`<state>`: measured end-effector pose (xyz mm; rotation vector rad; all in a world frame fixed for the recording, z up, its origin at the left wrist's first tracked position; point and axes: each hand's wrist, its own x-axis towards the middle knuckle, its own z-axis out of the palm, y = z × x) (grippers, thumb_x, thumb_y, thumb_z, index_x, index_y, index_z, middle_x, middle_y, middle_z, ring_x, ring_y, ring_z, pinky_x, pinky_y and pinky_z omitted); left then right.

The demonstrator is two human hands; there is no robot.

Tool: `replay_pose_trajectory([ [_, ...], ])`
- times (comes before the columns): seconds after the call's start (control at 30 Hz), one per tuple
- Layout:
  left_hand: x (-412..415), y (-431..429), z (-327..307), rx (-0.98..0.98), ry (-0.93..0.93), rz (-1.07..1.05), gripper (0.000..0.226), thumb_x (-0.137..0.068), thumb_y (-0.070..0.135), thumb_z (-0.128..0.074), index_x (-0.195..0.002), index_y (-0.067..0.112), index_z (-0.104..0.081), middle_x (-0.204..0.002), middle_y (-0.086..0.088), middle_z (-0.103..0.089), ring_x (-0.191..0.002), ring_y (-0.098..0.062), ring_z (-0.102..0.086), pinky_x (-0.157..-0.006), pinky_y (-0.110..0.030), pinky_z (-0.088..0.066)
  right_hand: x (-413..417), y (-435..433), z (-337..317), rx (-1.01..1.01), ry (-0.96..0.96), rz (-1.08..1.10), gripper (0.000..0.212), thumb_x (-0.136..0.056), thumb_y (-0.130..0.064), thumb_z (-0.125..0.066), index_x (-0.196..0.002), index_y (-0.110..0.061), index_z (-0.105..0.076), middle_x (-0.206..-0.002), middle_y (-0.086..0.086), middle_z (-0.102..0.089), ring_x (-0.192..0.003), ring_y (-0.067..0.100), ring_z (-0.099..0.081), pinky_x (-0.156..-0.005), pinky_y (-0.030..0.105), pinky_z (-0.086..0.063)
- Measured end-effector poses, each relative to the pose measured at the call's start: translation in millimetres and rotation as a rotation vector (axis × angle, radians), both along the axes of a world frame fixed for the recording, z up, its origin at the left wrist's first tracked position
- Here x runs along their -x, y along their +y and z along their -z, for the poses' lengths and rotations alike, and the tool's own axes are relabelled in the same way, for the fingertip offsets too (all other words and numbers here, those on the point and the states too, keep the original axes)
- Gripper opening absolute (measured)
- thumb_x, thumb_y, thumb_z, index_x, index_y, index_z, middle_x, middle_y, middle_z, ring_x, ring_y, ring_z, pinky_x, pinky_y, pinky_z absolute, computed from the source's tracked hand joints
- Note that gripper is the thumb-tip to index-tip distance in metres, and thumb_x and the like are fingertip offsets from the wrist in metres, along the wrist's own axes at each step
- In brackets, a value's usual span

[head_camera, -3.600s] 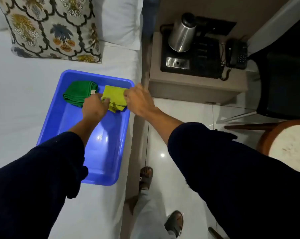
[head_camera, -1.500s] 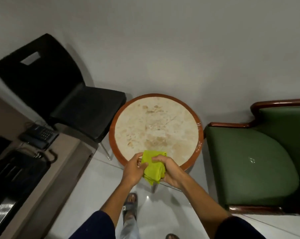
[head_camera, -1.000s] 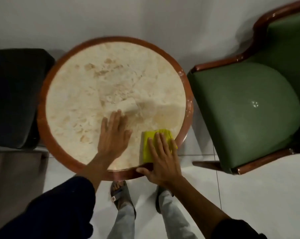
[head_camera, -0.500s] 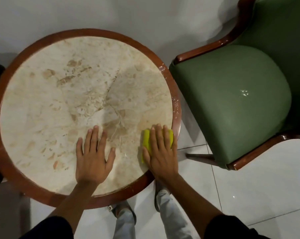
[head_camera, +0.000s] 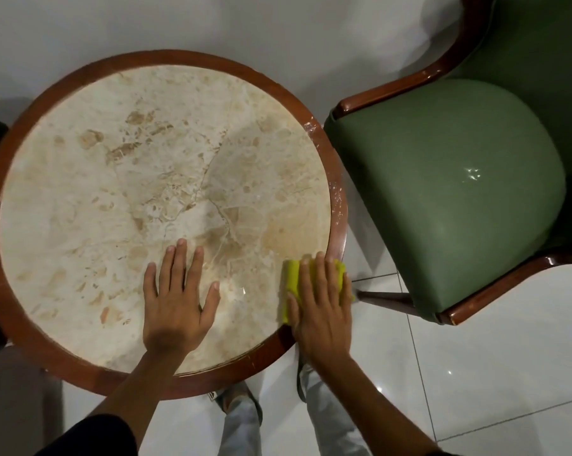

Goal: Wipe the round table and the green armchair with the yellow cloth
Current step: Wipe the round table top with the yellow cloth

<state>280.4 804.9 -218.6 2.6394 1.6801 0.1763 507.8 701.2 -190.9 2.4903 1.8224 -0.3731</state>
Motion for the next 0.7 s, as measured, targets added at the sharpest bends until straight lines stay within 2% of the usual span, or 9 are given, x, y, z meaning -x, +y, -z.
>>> replay_pose_trajectory([
  [0.13,0.5,-0.1,0.9,-0.031,0.008,0.012,0.067,-0.099,0.045,-0.042,-0.156,0.013,-0.027,-0.164,-0.015,-0.024,-0.152,-0.029,-0.023,-0.119,-0.055,-0.027,-49.3,62.0,1.3,-0.003,0.012,0.135,0.066,-0.102,-0.052,-0.016,-0.156,-0.017,-0.008,-0.165,0.01,-0.001,-0.152,0.027,0.006,-0.123,0.049,0.005],
  [0.3,0.1,0.5,1.1,0.001,0.027,0.0,0.068,-0.099,0.047,-0.037,-0.157,0.014,-0.024,-0.165,-0.014,-0.021,-0.154,-0.028,-0.019,-0.121,-0.054,-0.022,-70.8,142.9,-0.3,-0.06,0.04,0.247,0.067,-0.102,-0.05,-0.026,-0.156,-0.013,-0.01,-0.165,0.011,-0.005,-0.152,0.028,0.004,-0.124,0.05,0.002],
  [0.4,0.6,0.1,3.3,-0.011,0.03,-0.002,0.067,-0.099,0.046,-0.038,-0.157,0.014,-0.025,-0.165,-0.014,-0.022,-0.153,-0.028,-0.02,-0.122,-0.054,-0.021,-35.3,129.3,-3.1,-0.12,0.082,0.128,0.072,-0.097,-0.051,-0.03,-0.154,-0.01,-0.015,-0.163,0.015,-0.01,-0.15,0.027,0.005,-0.123,0.048,0.006],
  [0.47,3.1,-0.8,4.3,-0.018,0.041,-0.003,0.067,-0.099,0.045,-0.038,-0.156,0.014,-0.025,-0.165,-0.014,-0.022,-0.153,-0.029,-0.021,-0.121,-0.054,-0.022,-3.3,89.5,-6.3,-0.135,0.107,-0.096,0.07,-0.095,-0.049,-0.033,-0.153,-0.01,-0.02,-0.162,0.015,-0.018,-0.151,0.029,-0.002,-0.122,0.049,0.002],
  [0.53,3.6,0.4,3.2,-0.01,0.041,0.012,0.067,-0.099,0.045,-0.039,-0.156,0.013,-0.025,-0.165,-0.014,-0.022,-0.153,-0.029,-0.021,-0.121,-0.055,-0.023,-1.8,55.3,-4.0,-0.116,0.086,-0.217,0.066,-0.099,-0.048,-0.03,-0.153,-0.011,-0.024,-0.162,0.014,-0.02,-0.151,0.03,-0.01,-0.122,0.05,-0.006],
  [0.6,0.2,-1.6,3.4,0.004,0.053,0.009,0.067,-0.099,0.047,-0.037,-0.156,0.013,-0.026,-0.165,-0.014,-0.021,-0.153,-0.029,-0.02,-0.121,-0.055,-0.023,-26.2,39.6,-1.5,-0.071,0.061,-0.146,0.063,-0.101,-0.048,-0.024,-0.154,-0.014,-0.019,-0.163,0.012,-0.015,-0.152,0.029,-0.011,-0.122,0.05,-0.008],
  [0.7,-0.8,1.5,-0.8,0.051,0.051,-0.025,0.067,-0.099,0.049,-0.031,-0.156,0.014,-0.026,-0.165,-0.013,-0.02,-0.154,-0.029,-0.019,-0.122,-0.054,-0.02,-73.3,72.6,-0.8,-0.013,0.102,-0.009,0.065,-0.103,-0.05,-0.02,-0.155,-0.015,-0.003,-0.165,0.009,0.001,-0.152,0.027,0.005,-0.124,0.05,-0.001],
])
